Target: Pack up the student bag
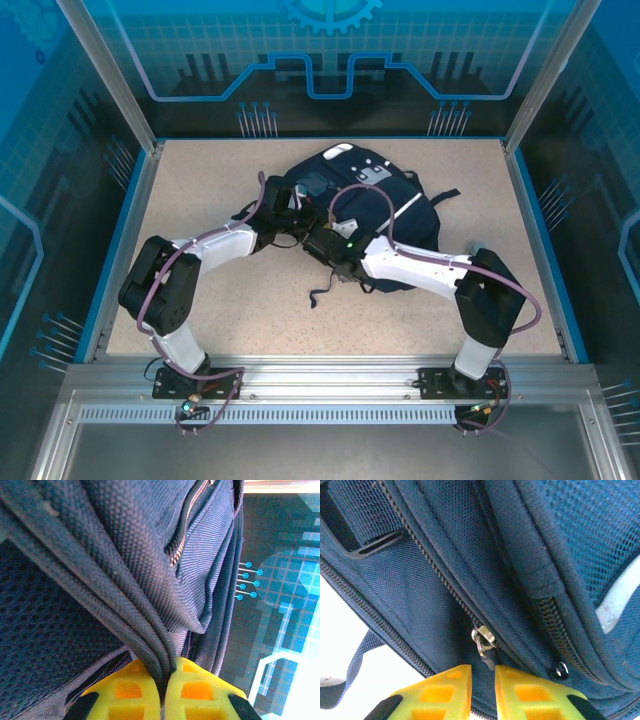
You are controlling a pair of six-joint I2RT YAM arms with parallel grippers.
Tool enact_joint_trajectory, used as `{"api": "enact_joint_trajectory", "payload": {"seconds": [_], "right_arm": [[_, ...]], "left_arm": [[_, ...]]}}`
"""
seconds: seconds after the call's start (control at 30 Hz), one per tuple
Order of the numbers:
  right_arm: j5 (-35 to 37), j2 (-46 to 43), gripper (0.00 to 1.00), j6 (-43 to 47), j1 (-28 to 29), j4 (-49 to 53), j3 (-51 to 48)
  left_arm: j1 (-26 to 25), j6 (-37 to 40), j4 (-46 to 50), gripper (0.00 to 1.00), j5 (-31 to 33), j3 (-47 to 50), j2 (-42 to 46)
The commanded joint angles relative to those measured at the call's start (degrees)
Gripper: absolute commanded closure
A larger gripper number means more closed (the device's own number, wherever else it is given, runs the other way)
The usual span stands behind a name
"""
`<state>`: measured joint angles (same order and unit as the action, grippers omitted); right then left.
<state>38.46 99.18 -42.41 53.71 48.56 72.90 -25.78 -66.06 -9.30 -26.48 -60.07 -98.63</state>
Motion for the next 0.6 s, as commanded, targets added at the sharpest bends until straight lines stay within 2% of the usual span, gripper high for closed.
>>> {"api": "enact_joint_trajectory", "payload": {"seconds": [0.0,0.2,0.33,0.5,0.57], "right_arm": [[4.37,1.61,0.80,0.09,0.60,-2.57,1.46],[9.55,1.58,0.78,2.10,0.86,-5.53,1.55],[11.07,0.36,0.81,4.81,1.39,-9.77,0.23],[14.53,0.48,0.82,4.23,1.30,-11.83,0.11],[16.12,1.09,0.83,1.59,0.98,-9.65,1.23]], "left_arm": [[-0.97,0.38,-2.03,1.00,-4.88,-2.33,3.18],[-0.96,0.23,-2.21,1.00,-5.06,-1.91,3.42],[-1.07,-0.25,-2.64,1.00,-5.18,-1.76,3.27],[-1.04,-0.65,-3.07,1.00,-5.08,-1.45,3.22],[-1.11,-0.73,-3.13,1.00,-5.08,-1.28,3.26]]}}
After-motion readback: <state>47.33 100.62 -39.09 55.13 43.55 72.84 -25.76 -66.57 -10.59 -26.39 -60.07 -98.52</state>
